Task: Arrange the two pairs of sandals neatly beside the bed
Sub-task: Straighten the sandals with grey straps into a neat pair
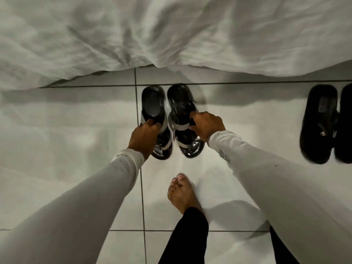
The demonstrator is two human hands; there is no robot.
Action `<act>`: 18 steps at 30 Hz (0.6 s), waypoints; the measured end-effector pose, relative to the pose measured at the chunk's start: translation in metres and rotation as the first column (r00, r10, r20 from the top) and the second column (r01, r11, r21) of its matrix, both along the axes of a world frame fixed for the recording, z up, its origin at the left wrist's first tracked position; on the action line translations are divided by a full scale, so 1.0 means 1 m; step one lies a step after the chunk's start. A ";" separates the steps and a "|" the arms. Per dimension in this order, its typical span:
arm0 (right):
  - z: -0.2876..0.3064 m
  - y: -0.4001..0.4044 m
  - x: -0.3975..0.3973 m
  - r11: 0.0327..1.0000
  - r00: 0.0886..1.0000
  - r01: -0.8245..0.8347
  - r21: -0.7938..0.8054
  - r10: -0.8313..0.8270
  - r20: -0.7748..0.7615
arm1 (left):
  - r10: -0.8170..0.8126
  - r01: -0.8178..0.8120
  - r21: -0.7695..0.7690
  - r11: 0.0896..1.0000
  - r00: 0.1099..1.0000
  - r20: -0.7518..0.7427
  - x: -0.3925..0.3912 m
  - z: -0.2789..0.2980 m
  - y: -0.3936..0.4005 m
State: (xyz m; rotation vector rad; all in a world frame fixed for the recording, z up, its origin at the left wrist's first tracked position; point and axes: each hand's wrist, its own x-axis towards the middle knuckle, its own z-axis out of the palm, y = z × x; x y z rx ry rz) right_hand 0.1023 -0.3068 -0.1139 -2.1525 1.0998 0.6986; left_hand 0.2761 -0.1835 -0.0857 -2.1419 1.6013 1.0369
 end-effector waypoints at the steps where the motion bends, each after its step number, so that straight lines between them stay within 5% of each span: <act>1: 0.000 0.002 -0.002 1.000 1.000 0.019 -0.003 -0.019 -0.002 | -0.005 0.005 -0.010 1.000 1.000 -0.009 -0.002 0.001 -0.002; 18: 0.012 0.028 -0.014 0.999 1.000 -0.012 -0.040 0.013 0.014 | -0.014 0.013 -0.110 0.994 1.000 -0.006 -0.018 0.009 0.006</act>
